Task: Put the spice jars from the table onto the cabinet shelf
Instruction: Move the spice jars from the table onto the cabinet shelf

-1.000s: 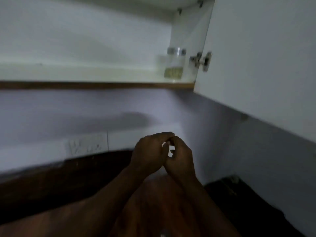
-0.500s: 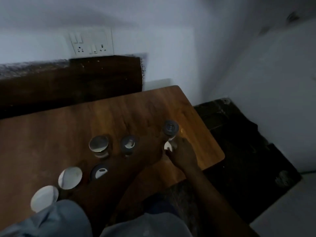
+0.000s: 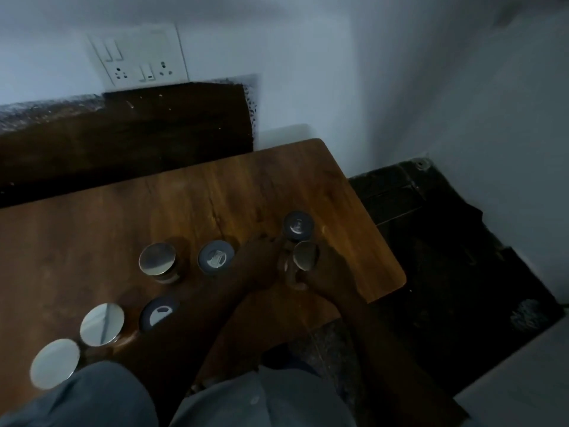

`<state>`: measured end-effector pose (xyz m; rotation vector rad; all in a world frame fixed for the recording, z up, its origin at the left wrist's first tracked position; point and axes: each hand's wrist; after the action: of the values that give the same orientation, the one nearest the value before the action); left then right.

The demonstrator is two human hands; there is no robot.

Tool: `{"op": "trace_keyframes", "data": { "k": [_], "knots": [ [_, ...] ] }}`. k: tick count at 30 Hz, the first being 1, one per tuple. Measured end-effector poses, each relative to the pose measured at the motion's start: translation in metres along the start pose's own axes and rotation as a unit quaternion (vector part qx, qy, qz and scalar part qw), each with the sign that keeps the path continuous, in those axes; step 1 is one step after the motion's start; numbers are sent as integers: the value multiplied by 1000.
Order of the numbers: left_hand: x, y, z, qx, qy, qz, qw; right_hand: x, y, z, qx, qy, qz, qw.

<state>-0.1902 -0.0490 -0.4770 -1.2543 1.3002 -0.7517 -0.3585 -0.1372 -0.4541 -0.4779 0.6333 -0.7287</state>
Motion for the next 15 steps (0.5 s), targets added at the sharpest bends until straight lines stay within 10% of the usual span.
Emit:
{"op": "trace_keyframes", "data": {
  "k": [5, 10, 15],
  "knots": [
    [12, -50, 2, -184, 11, 26, 983, 18, -79, 36, 187, -79, 43, 978],
    [10, -166, -10, -302, -11, -243, 922, 34, -116, 117, 405, -166, -120, 891],
    [8, -280, -12, -308, -41, -415, 855, 42, -154, 220, 370, -315, -165, 858]
  ]
}}
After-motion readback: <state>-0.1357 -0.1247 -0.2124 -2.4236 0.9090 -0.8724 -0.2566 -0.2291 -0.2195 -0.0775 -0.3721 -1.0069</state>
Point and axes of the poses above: each hand's wrist, its own x-axis towards the middle knuckle, its own y-axis out of the palm, z = x × y, and after that the axes turned 9 degrees about x, right-handed
